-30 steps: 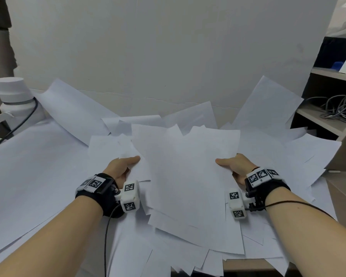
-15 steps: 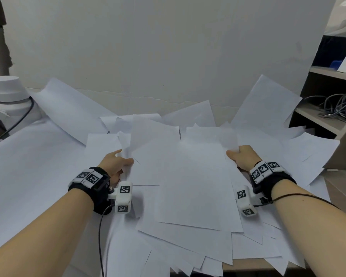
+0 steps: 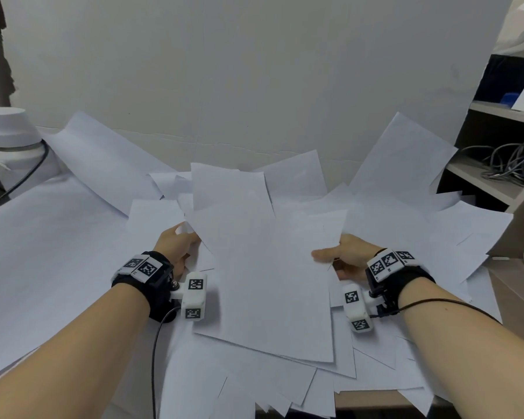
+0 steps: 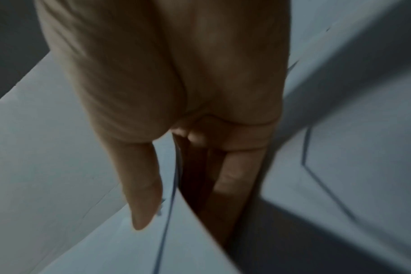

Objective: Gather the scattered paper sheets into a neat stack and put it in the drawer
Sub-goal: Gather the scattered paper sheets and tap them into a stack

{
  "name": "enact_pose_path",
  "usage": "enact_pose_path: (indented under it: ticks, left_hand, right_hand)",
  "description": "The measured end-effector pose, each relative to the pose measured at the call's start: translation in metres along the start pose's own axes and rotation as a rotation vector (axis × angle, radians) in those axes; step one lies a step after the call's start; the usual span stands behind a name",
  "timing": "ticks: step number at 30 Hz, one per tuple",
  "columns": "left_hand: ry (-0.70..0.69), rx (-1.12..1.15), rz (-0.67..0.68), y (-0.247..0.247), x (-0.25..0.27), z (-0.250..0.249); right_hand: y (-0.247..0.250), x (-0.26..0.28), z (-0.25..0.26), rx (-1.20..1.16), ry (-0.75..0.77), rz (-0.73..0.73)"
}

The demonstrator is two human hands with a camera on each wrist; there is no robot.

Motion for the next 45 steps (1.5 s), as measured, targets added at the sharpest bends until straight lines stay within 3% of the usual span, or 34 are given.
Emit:
enact_pose_path:
  ticks: [5,14,18,23,29,33,37,41,45]
  left_hand:
    - [-0.003,-0.080,0.036,-0.006,0.006,-0.006]
    - [-0.010,-0.008,0.142,0.018,0.015,-0.009]
    - [0.034,-0.077,0.189,0.011,0.022,-0.009]
    - [0.079,0.028,0.315,-0.007,0.030,-0.011]
    - [0.055,-0.168,0.236,0.003,0.026,-0.009]
    - [0.036,-0.075,0.202,0.010,0.029,-0.009]
    - [0.019,-0.033,0.114,0.017,0.029,-0.011]
    - [0.010,-0.055,-0.009,0.016,0.031,-0.014]
    - [-0.086,-0.011,-0.079,0.011,0.042,-0.023]
  right_hand:
    - [-0.019,-0.008,0.003,0.053,0.045,-0.061]
    - [-0.008,-0.011,0.027,-0.223,0.259,-0.318]
    - [-0.033,-0.020,0.024,-0.154,0.221,-0.255]
    - [-0.069,-0.029,0.019,0.042,0.187,-0.148]
    - [-0.067,-0.022,0.028,0.132,0.204,-0.118]
    - [-0.024,-0.016,0.035,0.097,0.211,-0.370]
    - [0.020,0.003,0.032,0.245,0.107,-0.579]
    - [0.027,0.021,0.020,0.261,-0.003,-0.544]
    - [0.021,0.033,0.015,0.277,0.002,-0.518]
Point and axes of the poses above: each hand's wrist, its own x-axis away from the middle knuckle, its own y-axis out of the back of the hand, z = x × y, the point moved 4 cm from there along -x, towards the middle knuckle, and after that the axes turned 14 degrees about -x, right-handed, at the moved point
